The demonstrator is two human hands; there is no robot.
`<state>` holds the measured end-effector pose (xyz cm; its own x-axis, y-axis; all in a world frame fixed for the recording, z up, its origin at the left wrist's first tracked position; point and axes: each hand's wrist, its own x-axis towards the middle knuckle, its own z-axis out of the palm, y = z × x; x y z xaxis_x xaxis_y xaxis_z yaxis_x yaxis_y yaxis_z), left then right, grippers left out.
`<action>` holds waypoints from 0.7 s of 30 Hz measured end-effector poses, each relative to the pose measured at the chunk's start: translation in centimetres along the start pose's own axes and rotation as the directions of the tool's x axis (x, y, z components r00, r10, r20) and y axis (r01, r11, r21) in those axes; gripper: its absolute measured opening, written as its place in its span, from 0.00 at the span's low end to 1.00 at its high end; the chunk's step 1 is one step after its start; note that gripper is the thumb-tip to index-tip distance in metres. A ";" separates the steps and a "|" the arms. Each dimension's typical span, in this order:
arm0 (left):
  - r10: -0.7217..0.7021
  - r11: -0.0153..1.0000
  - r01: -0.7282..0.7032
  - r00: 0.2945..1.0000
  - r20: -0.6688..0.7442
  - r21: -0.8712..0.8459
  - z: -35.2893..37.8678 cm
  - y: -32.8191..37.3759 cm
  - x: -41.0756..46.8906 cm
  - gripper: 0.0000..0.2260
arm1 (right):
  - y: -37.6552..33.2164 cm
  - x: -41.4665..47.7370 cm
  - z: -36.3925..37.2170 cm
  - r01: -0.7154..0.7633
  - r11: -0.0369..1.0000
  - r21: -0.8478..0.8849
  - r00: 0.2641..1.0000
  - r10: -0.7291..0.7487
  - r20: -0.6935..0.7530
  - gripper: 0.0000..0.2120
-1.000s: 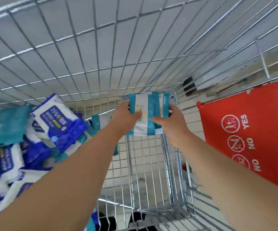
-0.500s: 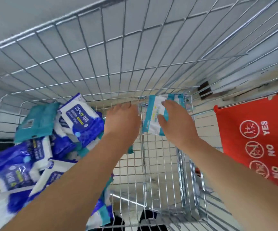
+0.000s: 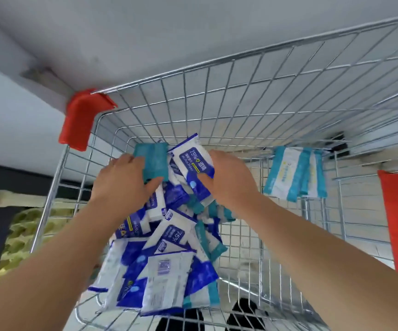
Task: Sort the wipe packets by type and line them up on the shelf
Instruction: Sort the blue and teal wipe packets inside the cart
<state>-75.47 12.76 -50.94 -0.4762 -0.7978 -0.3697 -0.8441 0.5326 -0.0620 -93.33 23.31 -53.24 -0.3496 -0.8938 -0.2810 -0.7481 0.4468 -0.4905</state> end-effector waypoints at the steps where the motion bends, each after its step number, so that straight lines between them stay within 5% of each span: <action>1: 0.012 0.999 -0.010 0.999 0.030 -0.047 0.3 -0.2 0.3 0.28 | -0.1 0.5 0.6 -0.018 1.000 -0.006 1.000 0.018 0.023 0.17; 12: -0.035 0.917 0.060 0.997 0.070 -0.395 1.2 -1.8 -0.2 0.31 | -1.1 1.4 2.3 -0.257 0.945 0.204 0.962 0.229 0.151 0.27; 16: -0.028 0.925 0.108 0.975 0.218 -0.365 1.0 -2.7 -2.3 0.34 | -1.5 0.3 2.5 -0.299 0.902 0.310 0.947 0.240 0.215 0.20; 21: -0.073 0.959 0.139 0.963 0.259 -0.248 1.2 -2.5 -3.0 0.27 | -3.2 -0.6 3.1 -0.415 0.715 0.563 0.907 0.275 0.319 0.18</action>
<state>-71.62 14.19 -50.78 -0.3337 -0.7340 -0.5915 -0.9365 0.3297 0.1191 -88.97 22.53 -54.03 -0.3425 -0.6756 -0.6529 -0.0729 0.7119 -0.6985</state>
